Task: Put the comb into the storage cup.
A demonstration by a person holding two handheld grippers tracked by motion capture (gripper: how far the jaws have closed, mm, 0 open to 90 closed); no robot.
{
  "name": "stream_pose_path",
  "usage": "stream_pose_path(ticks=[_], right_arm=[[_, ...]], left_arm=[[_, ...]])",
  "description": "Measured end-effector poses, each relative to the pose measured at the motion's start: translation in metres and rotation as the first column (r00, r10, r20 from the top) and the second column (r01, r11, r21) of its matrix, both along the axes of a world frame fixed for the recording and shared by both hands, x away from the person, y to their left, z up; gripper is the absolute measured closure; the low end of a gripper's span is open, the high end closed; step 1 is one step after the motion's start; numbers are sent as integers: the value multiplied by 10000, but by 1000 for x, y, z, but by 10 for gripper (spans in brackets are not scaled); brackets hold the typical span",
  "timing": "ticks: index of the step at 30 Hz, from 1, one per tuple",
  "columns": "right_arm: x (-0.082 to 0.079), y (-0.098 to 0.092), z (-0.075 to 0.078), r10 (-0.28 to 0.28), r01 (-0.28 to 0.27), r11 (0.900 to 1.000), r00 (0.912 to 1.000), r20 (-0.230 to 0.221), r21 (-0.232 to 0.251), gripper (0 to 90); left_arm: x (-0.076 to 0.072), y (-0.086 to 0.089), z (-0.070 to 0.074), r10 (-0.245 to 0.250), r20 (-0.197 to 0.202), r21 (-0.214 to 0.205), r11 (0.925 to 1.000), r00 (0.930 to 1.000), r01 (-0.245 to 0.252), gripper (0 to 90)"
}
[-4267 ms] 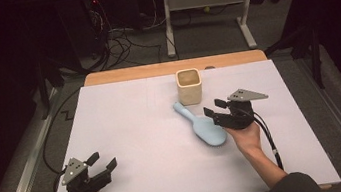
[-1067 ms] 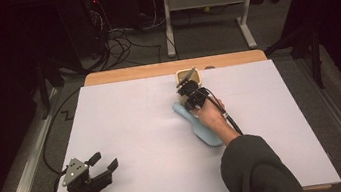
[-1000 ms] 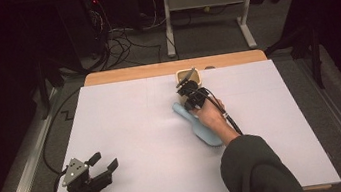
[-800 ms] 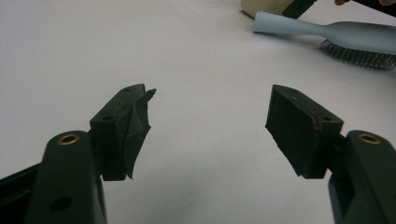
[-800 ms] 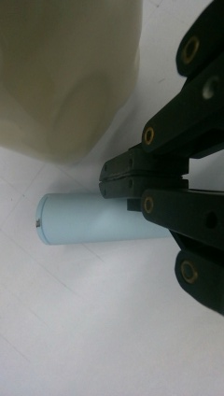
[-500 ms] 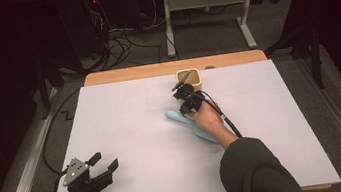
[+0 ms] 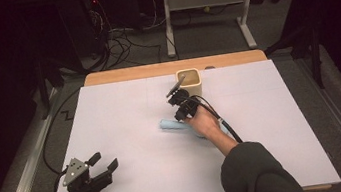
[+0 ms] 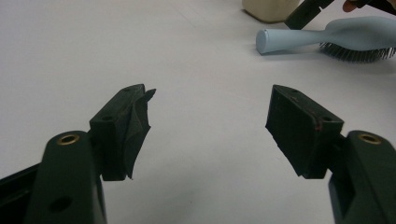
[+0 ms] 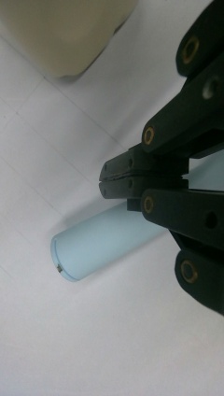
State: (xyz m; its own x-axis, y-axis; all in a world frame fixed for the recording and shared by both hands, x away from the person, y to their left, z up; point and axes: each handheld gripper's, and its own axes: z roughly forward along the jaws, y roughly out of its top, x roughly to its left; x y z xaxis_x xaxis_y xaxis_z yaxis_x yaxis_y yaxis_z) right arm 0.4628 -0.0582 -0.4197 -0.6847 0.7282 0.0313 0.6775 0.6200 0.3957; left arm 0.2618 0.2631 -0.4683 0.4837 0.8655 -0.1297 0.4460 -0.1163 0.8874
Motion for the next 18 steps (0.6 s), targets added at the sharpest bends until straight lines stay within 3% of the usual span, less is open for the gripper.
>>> stream_pose_path(ticks=[18], right_arm=[[-22,6,1,406,-404,9991,9989,-226,95,900]], left_arm=[[-1,-1,1,22,62,225,9997,10000,-23,302]])
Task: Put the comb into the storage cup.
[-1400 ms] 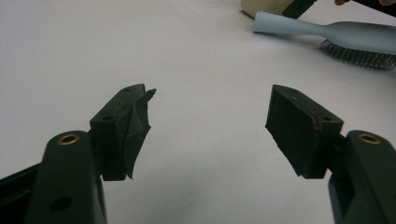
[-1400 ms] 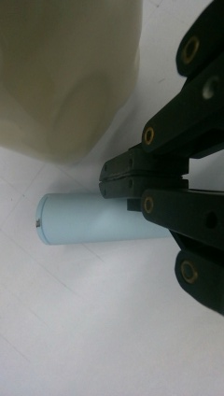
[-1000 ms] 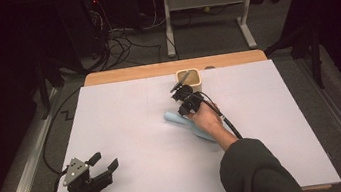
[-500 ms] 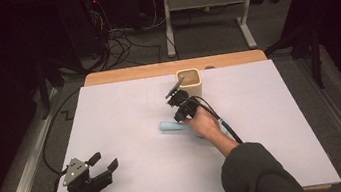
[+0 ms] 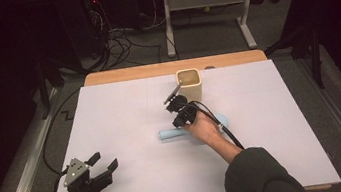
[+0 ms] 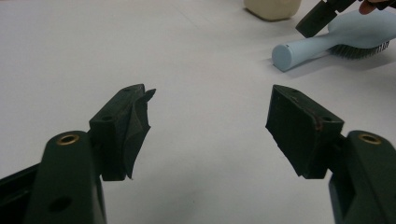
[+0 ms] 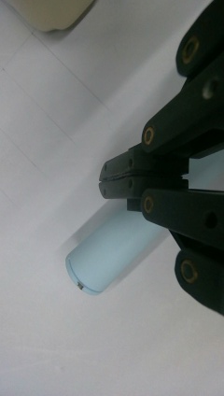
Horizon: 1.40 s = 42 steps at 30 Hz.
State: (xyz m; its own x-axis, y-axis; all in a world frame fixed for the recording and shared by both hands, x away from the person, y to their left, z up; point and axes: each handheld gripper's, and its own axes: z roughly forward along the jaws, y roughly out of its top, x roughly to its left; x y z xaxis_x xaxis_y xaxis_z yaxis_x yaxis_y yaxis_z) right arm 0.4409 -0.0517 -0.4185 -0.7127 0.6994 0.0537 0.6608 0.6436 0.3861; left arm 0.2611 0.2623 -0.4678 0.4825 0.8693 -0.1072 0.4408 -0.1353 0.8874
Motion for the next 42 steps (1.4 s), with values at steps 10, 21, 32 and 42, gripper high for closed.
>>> stream_pose_path(ticks=[10,21,32,42], right_arm=[[-13,-2,0,486,-486,9988,9988,73,-57,900],[-26,-9,1,635,-636,9980,9979,162,65,900],[-34,-17,1,612,-614,9978,9981,90,250,900],[-36,-19,-2,624,-626,9979,9980,108,191,900]], left_arm=[[0,-1,0,-14,-10,23,10000,10000,14,302],[0,-1,-1,-46,-27,59,10000,10000,46,302],[1,-2,-1,-8,-43,64,10000,10000,8,302],[1,-1,-1,-4,-32,47,10000,10000,4,303]])
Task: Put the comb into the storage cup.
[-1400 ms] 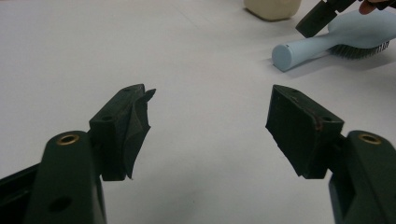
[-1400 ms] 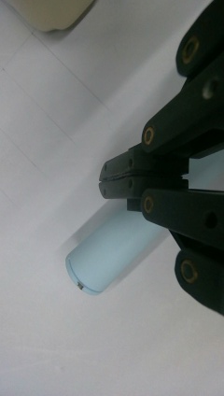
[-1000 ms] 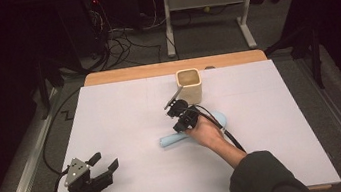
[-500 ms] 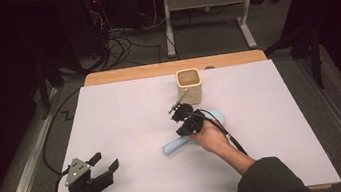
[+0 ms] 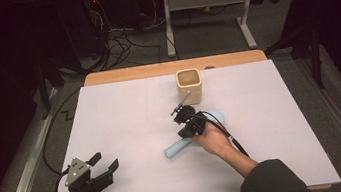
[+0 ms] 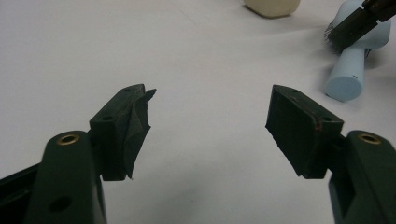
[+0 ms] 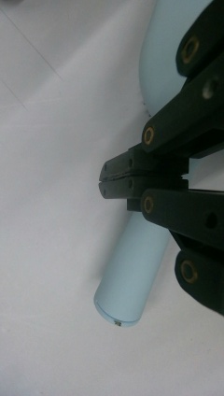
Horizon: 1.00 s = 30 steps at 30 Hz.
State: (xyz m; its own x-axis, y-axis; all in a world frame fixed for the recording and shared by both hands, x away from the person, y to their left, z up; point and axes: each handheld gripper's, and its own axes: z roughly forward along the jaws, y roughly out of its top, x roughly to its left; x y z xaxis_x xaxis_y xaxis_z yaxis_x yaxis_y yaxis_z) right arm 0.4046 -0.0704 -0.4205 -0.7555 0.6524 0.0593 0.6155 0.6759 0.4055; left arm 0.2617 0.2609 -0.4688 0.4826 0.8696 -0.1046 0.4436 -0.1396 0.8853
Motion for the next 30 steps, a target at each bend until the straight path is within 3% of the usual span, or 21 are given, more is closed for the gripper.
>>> stream_pose_path(ticks=[30], right_arm=[[-29,-21,0,584,-587,9982,9980,-228,-108,900]], left_arm=[[0,0,0,11,-40,14,10000,10000,-11,303]])
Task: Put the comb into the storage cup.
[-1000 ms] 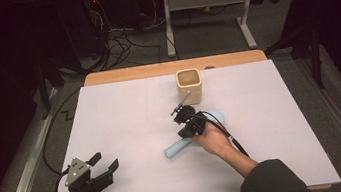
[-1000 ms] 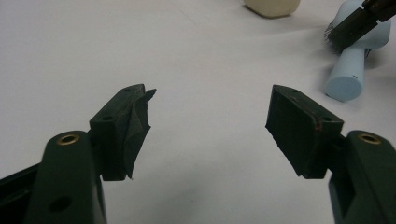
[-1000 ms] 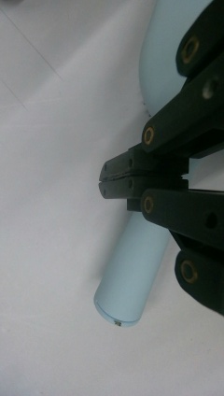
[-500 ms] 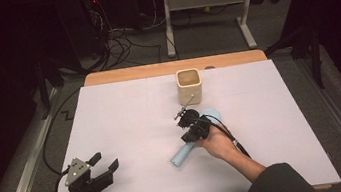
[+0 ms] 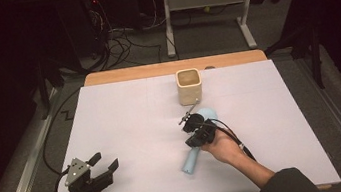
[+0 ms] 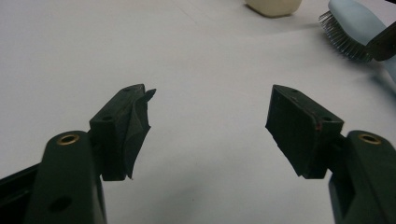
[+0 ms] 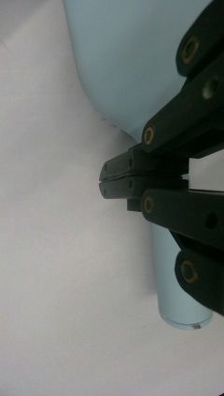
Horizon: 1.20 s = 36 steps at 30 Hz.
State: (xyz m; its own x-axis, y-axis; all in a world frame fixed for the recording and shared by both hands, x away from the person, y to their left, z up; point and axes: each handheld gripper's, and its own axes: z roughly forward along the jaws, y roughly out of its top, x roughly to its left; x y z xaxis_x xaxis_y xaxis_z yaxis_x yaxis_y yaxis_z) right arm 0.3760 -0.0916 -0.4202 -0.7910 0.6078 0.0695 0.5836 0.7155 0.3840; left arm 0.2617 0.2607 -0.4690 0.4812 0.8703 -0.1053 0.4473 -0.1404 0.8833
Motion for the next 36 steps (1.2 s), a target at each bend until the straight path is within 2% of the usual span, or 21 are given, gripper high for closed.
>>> stream_pose_path(ticks=[27,36], right_arm=[[-21,-31,1,161,-163,9993,9998,-65,-335,900],[-22,-45,-3,-120,116,9994,9998,-137,-325,900]], left_arm=[[0,-1,-1,29,-54,20,10000,10000,-29,300],[0,0,-1,63,-61,15,10000,10000,-63,301]])
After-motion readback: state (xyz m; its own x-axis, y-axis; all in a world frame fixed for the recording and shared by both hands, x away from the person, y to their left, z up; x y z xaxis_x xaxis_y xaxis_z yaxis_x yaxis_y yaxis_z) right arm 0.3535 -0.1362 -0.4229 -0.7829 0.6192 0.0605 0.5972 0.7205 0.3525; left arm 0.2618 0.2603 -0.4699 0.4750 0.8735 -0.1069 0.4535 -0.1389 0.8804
